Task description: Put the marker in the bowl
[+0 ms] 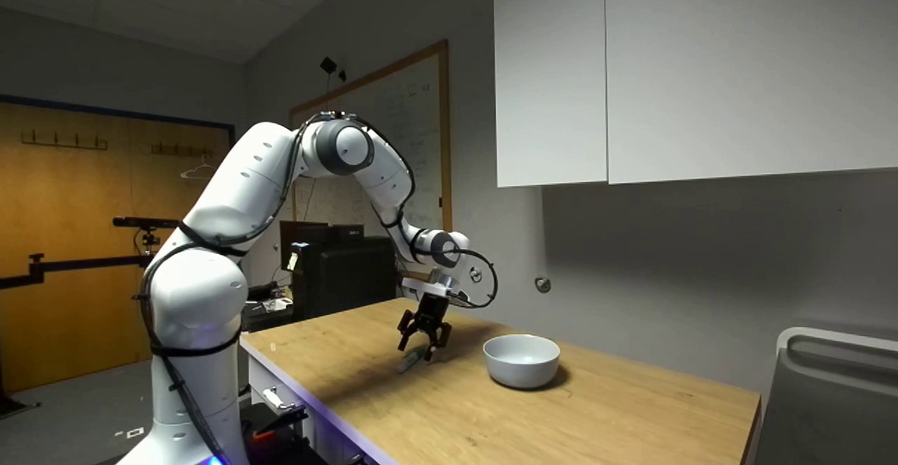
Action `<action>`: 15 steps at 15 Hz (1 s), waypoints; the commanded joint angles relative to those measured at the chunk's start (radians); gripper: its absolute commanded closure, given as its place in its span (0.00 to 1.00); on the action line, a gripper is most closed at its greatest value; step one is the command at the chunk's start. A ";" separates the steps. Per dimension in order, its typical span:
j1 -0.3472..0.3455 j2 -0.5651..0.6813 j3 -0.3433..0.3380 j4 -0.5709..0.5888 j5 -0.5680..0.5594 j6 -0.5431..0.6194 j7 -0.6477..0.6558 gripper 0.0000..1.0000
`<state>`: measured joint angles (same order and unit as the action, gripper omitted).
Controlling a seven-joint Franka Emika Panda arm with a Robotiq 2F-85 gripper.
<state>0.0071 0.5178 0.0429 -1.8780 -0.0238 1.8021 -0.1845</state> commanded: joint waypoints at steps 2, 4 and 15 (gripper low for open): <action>-0.001 0.032 -0.003 0.064 -0.014 -0.042 -0.004 0.50; 0.002 0.017 -0.003 0.059 -0.017 -0.033 0.004 0.64; 0.034 -0.117 -0.006 0.031 -0.011 0.041 0.114 0.64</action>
<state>0.0258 0.4212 0.0415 -1.8376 -0.0355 1.8207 -0.1575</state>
